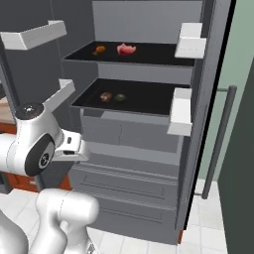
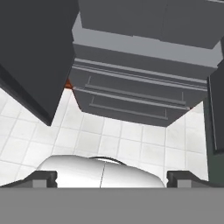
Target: Gather the squash and potato from the fridge and place them on a tray on the dining counter. Then gather the chicken drumstick and steak from the fridge and place them on the other tray.
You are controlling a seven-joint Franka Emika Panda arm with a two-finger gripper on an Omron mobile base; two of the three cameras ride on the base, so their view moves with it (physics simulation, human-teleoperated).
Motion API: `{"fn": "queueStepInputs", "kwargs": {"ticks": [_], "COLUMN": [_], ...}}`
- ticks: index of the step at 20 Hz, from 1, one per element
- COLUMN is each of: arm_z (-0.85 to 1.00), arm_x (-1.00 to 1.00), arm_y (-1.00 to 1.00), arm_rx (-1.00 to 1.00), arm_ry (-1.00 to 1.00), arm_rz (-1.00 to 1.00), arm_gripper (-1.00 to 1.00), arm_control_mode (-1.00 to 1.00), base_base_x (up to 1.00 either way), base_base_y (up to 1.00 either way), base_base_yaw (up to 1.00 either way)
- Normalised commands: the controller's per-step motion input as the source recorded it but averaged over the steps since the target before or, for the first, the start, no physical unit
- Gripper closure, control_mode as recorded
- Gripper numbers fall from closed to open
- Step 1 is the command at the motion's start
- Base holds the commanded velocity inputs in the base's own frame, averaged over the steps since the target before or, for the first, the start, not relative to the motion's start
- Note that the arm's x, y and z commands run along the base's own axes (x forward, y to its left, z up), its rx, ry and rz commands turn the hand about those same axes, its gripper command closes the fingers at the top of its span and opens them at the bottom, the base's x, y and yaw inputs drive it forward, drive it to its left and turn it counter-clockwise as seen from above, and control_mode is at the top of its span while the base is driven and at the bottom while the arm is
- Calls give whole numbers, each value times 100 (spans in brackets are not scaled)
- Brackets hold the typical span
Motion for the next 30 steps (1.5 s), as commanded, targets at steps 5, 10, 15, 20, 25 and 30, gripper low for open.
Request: {"fn": "queueStepInputs", "kwargs": {"ticks": [5, 10, 15, 20, 25, 30], "arm_z": [0, 0, 0, 0, 0, 0], "arm_x": [0, 0, 0, 0, 0, 0], "arm_y": [0, 0, 0, 0, 0, 0], "arm_rx": [0, 0, 0, 0, 0, 0], "arm_ry": [0, 0, 0, 0, 0, 0], "arm_rz": [0, 0, 0, 0, 0, 0], "arm_gripper": [-100, -100, -100, -100, -100, -100], "arm_control_mode": [100, 100, 100, 100, 100, 100], "base_base_x": [26, 27, 23, 35, 37, 31], "base_base_y": [-32, -42, -47, -32, -8, 0], "base_base_yaw": [13, 14, 10, 6, 1, 0]}}
